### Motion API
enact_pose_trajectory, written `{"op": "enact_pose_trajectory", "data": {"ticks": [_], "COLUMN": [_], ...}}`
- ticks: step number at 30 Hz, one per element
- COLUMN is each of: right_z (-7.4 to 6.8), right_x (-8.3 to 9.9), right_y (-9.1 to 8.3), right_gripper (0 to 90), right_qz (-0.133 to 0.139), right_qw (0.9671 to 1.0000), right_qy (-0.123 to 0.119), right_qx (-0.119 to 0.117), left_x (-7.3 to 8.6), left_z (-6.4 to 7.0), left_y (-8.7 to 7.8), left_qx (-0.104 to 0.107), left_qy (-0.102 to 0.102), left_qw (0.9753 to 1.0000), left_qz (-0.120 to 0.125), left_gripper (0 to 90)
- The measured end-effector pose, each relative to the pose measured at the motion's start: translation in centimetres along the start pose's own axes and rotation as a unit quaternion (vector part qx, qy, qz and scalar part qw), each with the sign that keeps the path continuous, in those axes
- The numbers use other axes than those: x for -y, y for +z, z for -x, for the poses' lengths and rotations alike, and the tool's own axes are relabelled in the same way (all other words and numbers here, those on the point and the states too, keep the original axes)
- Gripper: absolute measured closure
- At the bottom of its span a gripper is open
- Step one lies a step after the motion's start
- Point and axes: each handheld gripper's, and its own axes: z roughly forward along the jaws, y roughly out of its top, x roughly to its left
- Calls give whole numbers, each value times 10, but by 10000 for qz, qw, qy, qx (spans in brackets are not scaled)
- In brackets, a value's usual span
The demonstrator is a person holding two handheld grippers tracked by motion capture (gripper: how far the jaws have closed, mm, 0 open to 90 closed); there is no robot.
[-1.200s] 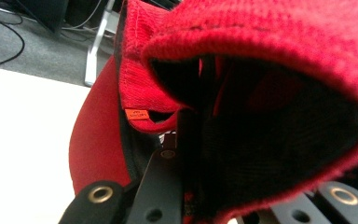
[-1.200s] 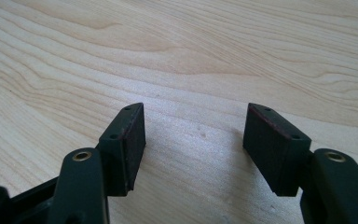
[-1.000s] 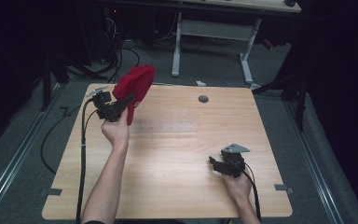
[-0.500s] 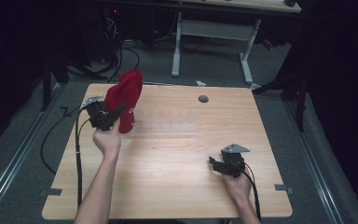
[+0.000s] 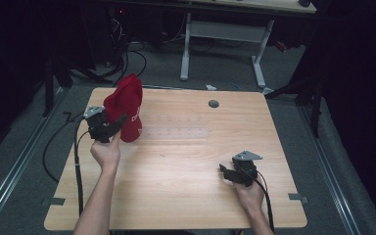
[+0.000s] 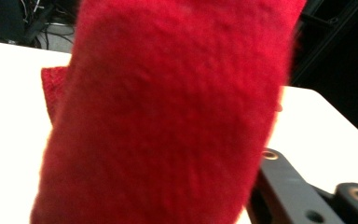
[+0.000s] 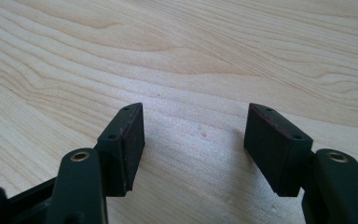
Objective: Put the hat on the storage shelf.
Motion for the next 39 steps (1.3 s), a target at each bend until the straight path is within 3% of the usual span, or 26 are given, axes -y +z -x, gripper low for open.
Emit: {"op": "enact_pose_trajectory", "data": {"ticks": [7, 12, 16, 27, 32, 36, 39], "right_z": [0, 0, 0, 0, 0, 0, 0], "right_x": [0, 0, 0, 0, 0, 0, 0], "right_y": [0, 0, 0, 0, 0, 0, 0], "right_gripper": [382, 383, 382, 382, 382, 380, 377], "right_qz": [-2, 0, 1, -2, -3, 0, -3], "right_qw": [10000, 10000, 10000, 10000, 10000, 10000, 10000], "right_qy": [-1, 9, 9, 21, 20, 8, 2], "right_qx": [-1, 2, 3, 10, 11, 8, 3], "left_x": [1, -1, -2, -4, 2, 7, 14], "left_z": [-2, -3, -4, -11, -13, -15, -16], "left_y": [-6, -14, -22, -43, -52, -61, -65], "left_qx": [-35, -15, 37, 122, 135, 266, 264], "left_qy": [266, 461, 580, 555, 640, 490, 517], "left_qw": [9996, 9988, 9981, 9983, 9976, 9979, 9974], "left_qz": [-107, -183, -185, -152, -231, -336, -424], "left_gripper": [510, 426, 398, 376, 371, 360, 358]}}
